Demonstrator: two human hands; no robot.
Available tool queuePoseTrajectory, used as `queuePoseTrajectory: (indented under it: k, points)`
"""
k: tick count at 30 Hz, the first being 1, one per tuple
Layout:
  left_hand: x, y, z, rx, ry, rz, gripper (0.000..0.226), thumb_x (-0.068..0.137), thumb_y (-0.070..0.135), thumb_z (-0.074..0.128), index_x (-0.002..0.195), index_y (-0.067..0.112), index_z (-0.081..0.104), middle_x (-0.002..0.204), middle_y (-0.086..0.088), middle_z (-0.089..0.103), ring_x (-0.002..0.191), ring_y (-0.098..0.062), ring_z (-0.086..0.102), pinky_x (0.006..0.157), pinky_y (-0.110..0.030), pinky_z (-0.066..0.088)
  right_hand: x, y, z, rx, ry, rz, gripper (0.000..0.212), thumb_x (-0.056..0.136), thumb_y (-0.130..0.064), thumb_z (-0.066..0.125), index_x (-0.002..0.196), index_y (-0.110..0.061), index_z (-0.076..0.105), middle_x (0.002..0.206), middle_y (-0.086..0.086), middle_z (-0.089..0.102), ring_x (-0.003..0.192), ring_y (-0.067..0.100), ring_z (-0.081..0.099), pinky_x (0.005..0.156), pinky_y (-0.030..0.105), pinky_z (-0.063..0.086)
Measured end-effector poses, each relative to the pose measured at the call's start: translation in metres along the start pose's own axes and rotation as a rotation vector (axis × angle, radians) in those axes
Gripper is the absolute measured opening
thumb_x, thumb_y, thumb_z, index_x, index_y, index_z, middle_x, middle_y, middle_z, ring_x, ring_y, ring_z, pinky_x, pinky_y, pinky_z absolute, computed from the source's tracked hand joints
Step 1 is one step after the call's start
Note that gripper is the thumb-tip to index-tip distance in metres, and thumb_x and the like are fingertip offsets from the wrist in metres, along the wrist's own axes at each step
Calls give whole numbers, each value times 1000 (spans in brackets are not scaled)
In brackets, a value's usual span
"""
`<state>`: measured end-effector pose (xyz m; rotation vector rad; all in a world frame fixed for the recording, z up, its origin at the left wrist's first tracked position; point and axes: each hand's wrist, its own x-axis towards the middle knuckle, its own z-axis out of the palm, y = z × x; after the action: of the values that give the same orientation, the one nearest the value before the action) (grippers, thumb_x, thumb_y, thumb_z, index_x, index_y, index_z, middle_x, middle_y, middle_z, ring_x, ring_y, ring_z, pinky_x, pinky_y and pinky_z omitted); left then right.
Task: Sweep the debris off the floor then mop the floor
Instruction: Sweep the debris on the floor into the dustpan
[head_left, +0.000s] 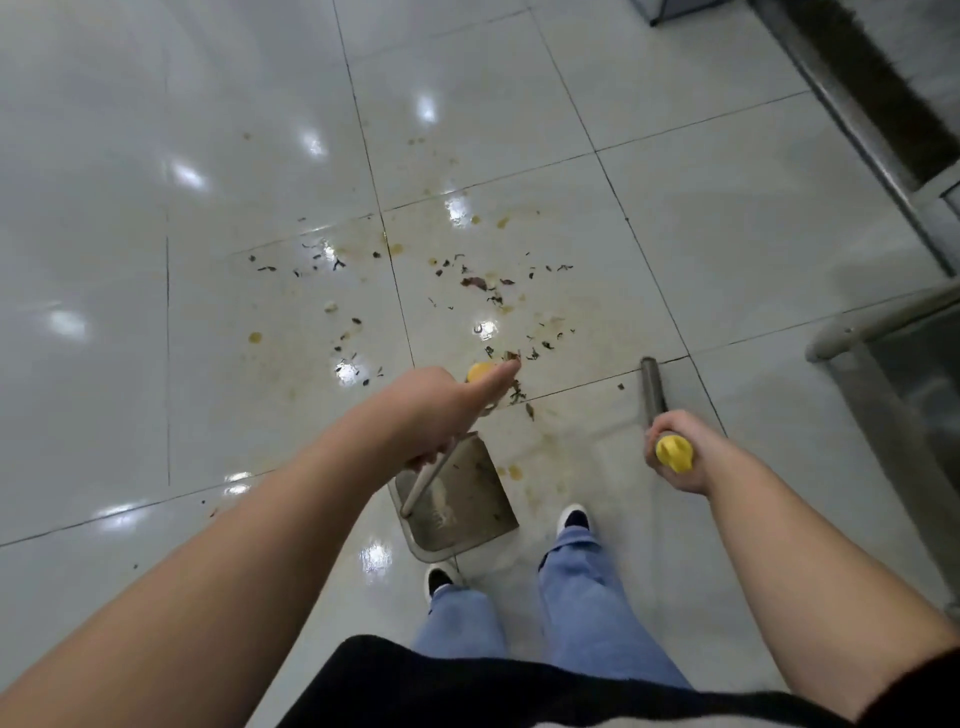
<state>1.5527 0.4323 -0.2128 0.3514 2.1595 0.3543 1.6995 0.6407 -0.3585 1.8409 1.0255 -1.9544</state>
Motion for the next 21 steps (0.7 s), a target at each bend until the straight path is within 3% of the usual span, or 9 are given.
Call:
queuePoseTrajectory:
  k: [4,7,10,13,18,21]
  points:
    - [10,12,-3,19,8,-53,78,66,84,32,57,9,52,41,2,45,31,-11,38,37,-15,33,15,-7,45,-232,-126,55,27,88,1,38,61,-6,39,32,5,43,35,17,49,29,8,32]
    - [10,18,-4,41,7,-77,81,65,84,30,59,7,53,43,-1,46,34,-15,41,39,-17,35,14,1,82,-321,-224,124,23,86,2,39,65,-7,42,54,9,48,53,17,45,31,9,36]
    - [9,15,-6,69,1,-77,84,61,86,27,59,6,55,41,-1,47,31,-14,43,38,-17,35,9,0,107,-345,-327,188,23,85,2,39,66,-7,45,36,4,50,44,14,51,32,11,38]
    - [4,3,-11,57,6,-96,84,55,87,29,60,7,53,39,0,47,25,-10,42,34,-14,34,7,-18,122,-249,-387,175,23,86,2,36,67,-7,42,31,3,44,24,11,45,30,13,39]
    - [-11,-40,-28,12,25,-136,76,67,84,31,59,11,50,34,5,44,29,-11,41,34,-14,34,0,-58,117,63,-468,262,43,96,-9,34,56,-3,49,34,2,41,22,7,41,27,13,37]
    - [-22,-65,-42,-37,35,-188,73,72,82,27,58,13,46,35,7,41,32,-11,35,36,-16,31,-15,-73,101,135,-452,271,28,95,-10,36,68,-9,42,39,3,40,24,6,42,27,12,37]
